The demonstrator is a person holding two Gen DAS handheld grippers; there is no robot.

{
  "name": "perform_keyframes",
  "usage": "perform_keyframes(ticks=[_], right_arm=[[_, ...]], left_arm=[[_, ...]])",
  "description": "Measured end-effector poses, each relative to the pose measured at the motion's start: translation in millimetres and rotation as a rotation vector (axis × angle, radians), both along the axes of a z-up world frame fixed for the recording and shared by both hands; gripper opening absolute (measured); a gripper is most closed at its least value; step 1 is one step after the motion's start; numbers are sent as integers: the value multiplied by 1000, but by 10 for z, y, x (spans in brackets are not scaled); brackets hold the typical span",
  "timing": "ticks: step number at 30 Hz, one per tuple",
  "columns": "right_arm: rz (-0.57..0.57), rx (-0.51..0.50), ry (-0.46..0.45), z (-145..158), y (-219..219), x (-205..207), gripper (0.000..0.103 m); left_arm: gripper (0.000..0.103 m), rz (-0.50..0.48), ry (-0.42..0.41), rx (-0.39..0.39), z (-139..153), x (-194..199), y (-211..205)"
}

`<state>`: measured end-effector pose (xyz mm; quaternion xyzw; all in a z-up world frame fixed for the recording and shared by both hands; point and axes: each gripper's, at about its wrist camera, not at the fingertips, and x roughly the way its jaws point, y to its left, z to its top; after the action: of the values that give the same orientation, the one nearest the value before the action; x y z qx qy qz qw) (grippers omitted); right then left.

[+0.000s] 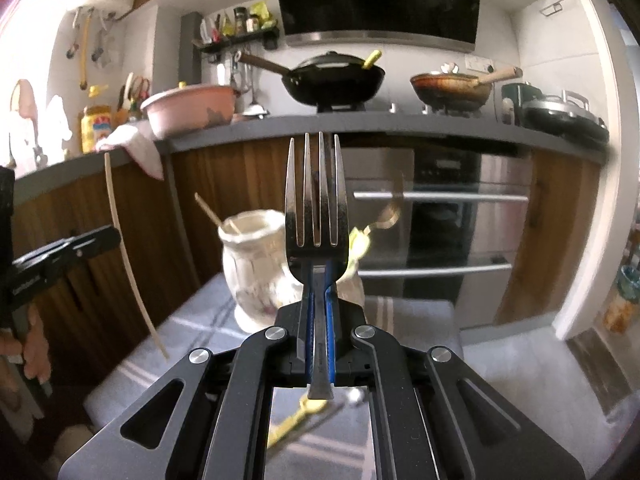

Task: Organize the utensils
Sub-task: 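Carry the chopstick and silver fork up over the white holder with both tools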

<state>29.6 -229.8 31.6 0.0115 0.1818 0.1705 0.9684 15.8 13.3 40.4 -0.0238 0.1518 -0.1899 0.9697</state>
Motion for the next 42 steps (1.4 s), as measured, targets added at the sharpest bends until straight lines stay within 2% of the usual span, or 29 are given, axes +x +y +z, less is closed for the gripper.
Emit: perform_keyframes(ticks=[3,10,18,26,31,36,42], right_arm=[[24,27,1,148,42,153,6],[31,85,-66,465,85,475,6],[-10,94,-70,512,112,816,6],[-21,109,3,236,92,1044,6],[-26,106,48,53,111,1113,6],[-22,98,92,-116,202,1125,6],[-19,69,106,-217,279,1113,6]], left_arm=[[6,-8,-17,-14,158,79,3],[6,-33,-65,-40,495,365,-61],[6,-28,-92,-30,650,781,-277],[6,57,-108,-9,574,1131,-386],[6,58,-79,44,421,1225,-485],[6,42,-14,58,216,1295,-515],[6,47,47,107,-4,1343,-546]])
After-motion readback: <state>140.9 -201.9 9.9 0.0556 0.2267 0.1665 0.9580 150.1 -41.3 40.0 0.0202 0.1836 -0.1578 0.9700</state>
